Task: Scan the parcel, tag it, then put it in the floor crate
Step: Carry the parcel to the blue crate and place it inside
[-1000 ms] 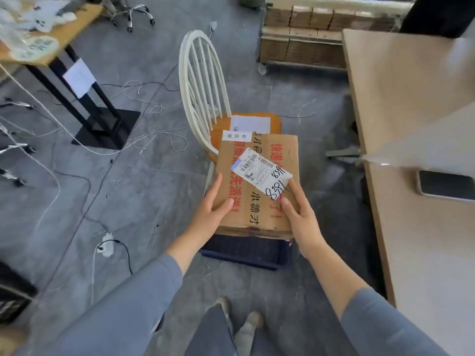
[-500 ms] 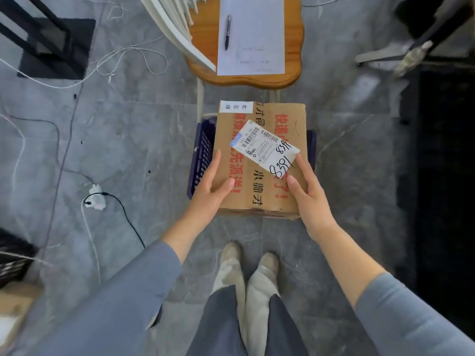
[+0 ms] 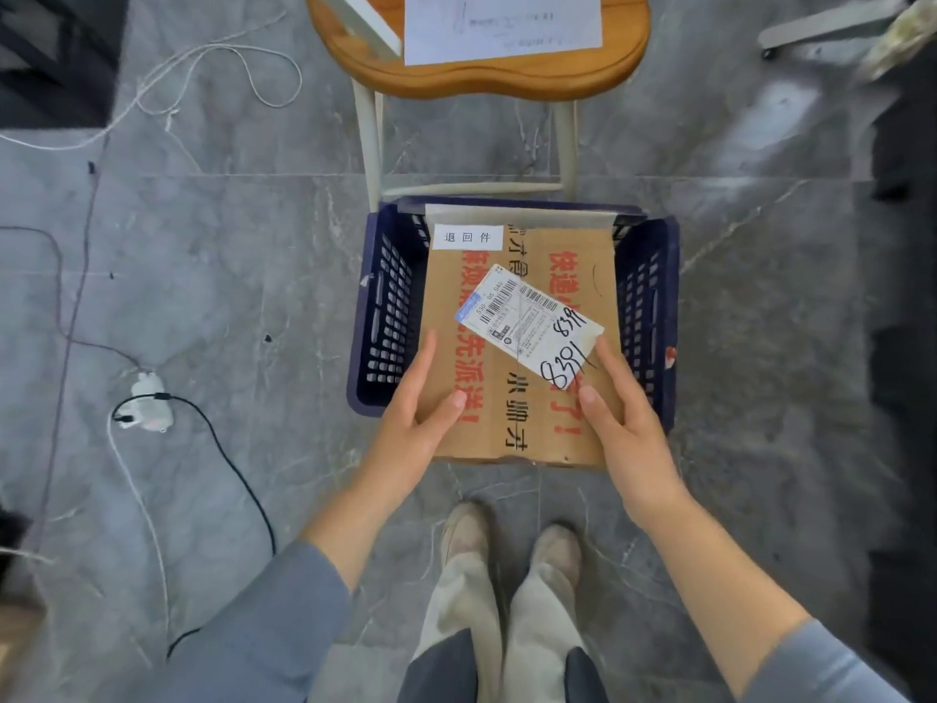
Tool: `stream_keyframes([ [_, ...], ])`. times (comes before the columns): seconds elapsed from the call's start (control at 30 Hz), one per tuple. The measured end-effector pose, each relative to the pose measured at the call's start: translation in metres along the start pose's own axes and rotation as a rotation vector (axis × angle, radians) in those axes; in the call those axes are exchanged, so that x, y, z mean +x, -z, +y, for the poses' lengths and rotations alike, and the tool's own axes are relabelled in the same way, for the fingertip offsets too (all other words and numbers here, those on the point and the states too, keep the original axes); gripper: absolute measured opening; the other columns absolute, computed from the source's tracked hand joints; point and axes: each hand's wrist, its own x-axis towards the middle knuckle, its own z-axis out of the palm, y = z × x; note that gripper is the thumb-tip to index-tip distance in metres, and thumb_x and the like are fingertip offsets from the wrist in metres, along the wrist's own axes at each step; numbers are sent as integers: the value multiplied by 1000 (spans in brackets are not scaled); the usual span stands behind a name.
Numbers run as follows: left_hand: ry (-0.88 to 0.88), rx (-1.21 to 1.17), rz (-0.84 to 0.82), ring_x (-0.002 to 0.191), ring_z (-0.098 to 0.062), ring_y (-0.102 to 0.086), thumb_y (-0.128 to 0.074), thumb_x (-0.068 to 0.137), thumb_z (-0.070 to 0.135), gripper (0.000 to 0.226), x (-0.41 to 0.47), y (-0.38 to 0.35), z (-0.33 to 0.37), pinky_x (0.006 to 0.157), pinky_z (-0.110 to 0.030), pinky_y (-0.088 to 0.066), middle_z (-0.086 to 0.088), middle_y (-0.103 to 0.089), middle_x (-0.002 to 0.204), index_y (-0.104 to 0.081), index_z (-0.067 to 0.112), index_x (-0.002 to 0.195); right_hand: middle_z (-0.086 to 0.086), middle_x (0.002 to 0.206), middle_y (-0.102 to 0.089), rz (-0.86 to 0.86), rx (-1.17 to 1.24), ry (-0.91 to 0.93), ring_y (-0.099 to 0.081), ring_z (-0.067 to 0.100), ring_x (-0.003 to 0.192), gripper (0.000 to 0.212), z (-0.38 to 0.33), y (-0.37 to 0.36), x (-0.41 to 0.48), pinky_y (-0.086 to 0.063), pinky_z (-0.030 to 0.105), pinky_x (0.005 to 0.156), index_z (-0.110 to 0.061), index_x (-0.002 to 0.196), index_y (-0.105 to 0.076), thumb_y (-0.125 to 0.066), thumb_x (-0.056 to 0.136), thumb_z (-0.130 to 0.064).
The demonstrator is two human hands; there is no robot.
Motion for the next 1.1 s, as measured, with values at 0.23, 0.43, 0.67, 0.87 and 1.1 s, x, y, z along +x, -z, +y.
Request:
stream_keyframes([
  [0.23, 21, 0, 3, 135, 3, -36, -56, 93, 23, 70, 32, 2, -22, 114, -29, -32, 20, -34, 149, -16, 49, 145, -19, 155, -29, 5, -12, -35, -20, 0, 145, 54, 27, -5, 32, -21, 44, 120, -49, 139, -39, -58, 89, -39],
  [0.43, 44, -10, 4, 124, 14, -43, -57, 92, 24, 70, 71, 1, -34, 103, -13, -39, 35, -42, 134, -18, 50, 144, -21, 155, -27, 1, -29, -56, -22, -3, 143, 53, 36, -5, 66, -21, 41, 121, -56, 133, -38, -55, 85, -41],
  [0.67, 25, 23, -21, 123, 11, -47, -56, 91, 26, 68, 118, -8, -55, 105, -18, -41, 33, -47, 132, -19, 49, 143, -28, 150, -31, 25, -33, -88, -27, -6, 140, 51, 64, 2, 104, -25, 40, 120, -61, 128, -39, -54, 93, -27],
  [0.87, 61, 44, -74, 122, 10, -49, -57, 90, 31, 72, 146, -12, -74, 103, -17, -43, 35, -49, 130, -14, 48, 147, -24, 153, -28, -3, -39, -127, -26, -1, 142, 58, 88, 7, 133, -27, 42, 119, -61, 129, -38, -55, 95, -17],
  [1.1, 116, 110, -94, 130, 0, -43, -58, 92, 26, 75, 173, -18, -116, 113, -37, -37, 19, -39, 145, -12, 50, 146, -21, 157, -20, -52, -167, -169, -17, 0, 145, 66, 120, 11, 160, -30, 31, 116, -46, 144, -31, -53, 95, -8],
])
